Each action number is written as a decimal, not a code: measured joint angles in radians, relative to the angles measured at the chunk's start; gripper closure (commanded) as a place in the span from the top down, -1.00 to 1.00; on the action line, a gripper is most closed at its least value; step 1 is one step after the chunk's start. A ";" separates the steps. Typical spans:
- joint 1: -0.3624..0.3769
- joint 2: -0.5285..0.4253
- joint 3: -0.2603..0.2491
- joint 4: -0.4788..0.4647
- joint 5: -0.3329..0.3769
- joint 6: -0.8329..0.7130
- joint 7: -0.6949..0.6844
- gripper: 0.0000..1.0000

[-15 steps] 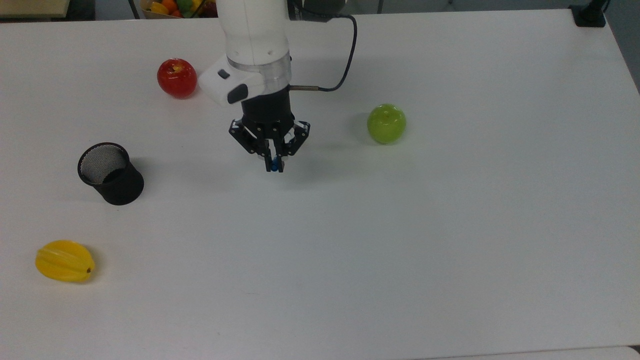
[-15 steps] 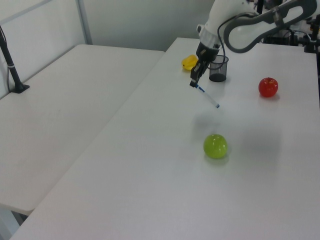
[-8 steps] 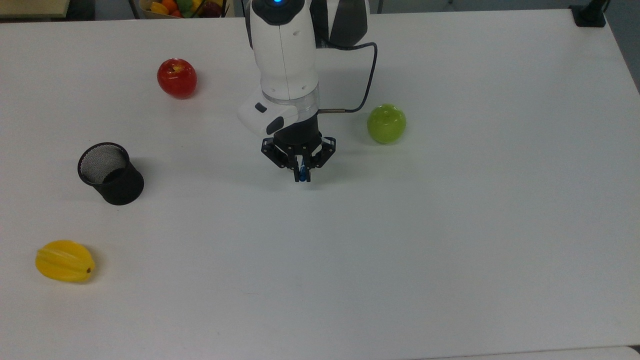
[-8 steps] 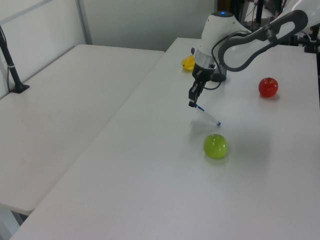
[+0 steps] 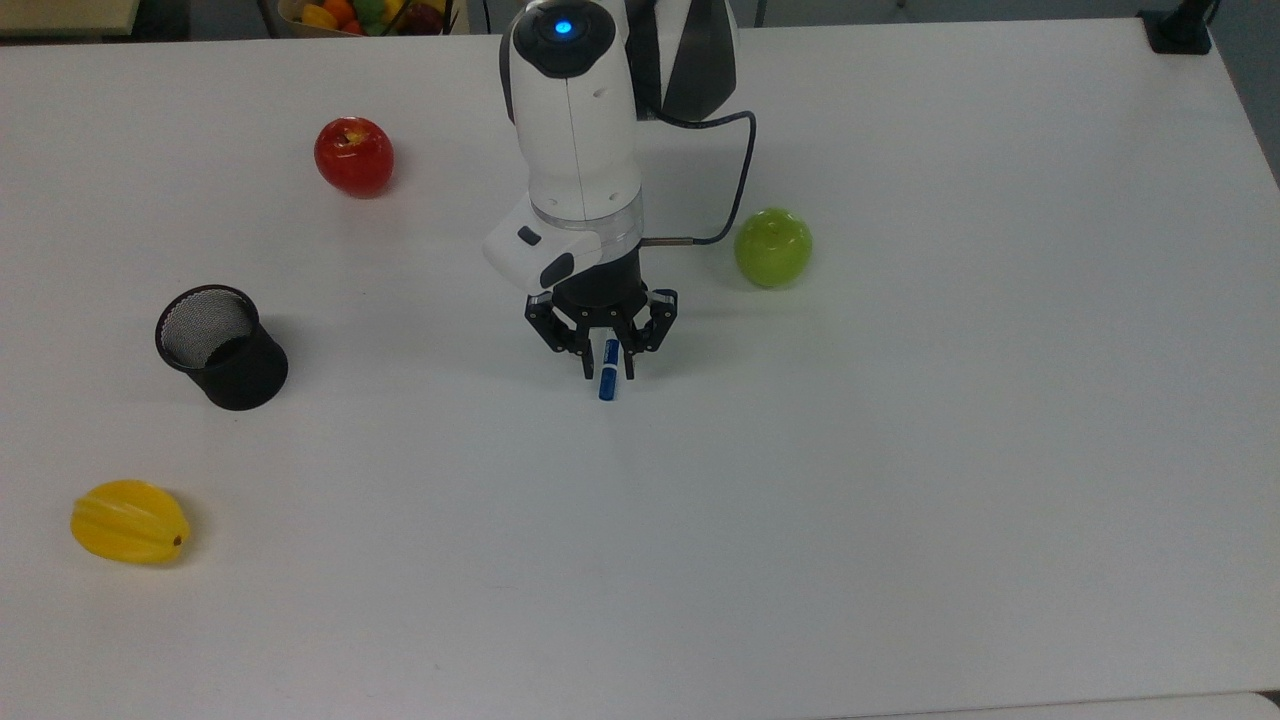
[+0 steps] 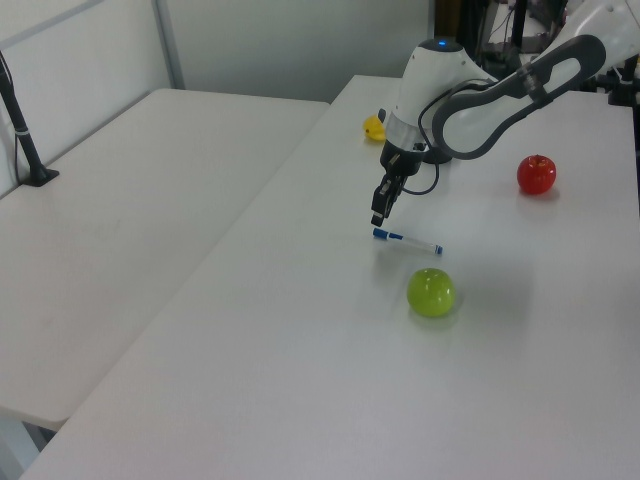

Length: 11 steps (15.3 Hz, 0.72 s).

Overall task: Take marker pen
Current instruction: 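Open the gripper to release the marker onto the table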

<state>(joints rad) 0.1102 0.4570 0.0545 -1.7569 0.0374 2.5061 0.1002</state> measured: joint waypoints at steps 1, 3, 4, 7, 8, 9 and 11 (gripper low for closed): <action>0.001 0.002 0.000 0.000 0.000 0.000 0.000 0.86; 0.002 0.002 0.000 0.001 -0.001 0.001 0.000 1.00; 0.003 0.002 0.000 0.004 -0.001 0.001 0.000 1.00; 0.000 -0.015 0.000 0.021 0.000 -0.008 0.000 1.00; -0.002 -0.031 0.000 0.025 0.000 -0.036 0.000 1.00; -0.004 -0.055 0.000 0.029 0.000 -0.080 0.000 1.00; -0.012 -0.116 -0.001 0.035 0.000 -0.200 0.000 1.00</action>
<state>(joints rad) 0.0980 0.3412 0.0538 -1.7219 0.0369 2.3062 0.1006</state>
